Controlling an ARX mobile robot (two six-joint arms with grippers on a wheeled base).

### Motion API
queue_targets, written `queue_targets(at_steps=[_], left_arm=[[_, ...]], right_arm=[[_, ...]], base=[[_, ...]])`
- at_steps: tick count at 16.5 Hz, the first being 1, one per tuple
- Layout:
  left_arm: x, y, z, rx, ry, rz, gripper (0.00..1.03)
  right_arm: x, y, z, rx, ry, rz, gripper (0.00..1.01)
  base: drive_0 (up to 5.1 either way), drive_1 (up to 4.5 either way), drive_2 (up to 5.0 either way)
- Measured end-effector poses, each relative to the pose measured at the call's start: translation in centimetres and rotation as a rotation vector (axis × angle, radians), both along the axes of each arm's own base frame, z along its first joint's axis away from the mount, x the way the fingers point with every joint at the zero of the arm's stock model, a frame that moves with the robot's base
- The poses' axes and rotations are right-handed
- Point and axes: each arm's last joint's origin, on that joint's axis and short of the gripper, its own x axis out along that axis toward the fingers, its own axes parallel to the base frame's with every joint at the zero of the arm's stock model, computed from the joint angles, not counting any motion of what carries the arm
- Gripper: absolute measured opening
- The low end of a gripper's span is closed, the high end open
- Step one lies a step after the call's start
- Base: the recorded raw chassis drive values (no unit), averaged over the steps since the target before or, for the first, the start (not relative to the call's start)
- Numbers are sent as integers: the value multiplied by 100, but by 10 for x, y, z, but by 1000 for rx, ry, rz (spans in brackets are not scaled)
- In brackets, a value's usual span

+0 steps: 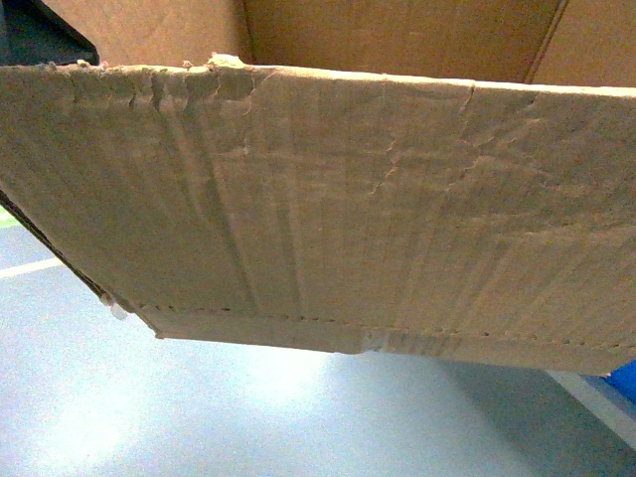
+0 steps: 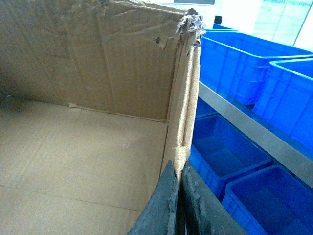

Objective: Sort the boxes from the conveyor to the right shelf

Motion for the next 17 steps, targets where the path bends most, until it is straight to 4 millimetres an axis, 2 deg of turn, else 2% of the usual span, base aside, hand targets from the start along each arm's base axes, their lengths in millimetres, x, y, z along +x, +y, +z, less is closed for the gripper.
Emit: queue_targets(at_steps=[17], left_arm=[[0, 0, 0, 0, 0, 0, 2]], right_arm=[[0, 0, 0, 0, 0, 0, 2]], base=[[-158, -158, -158]])
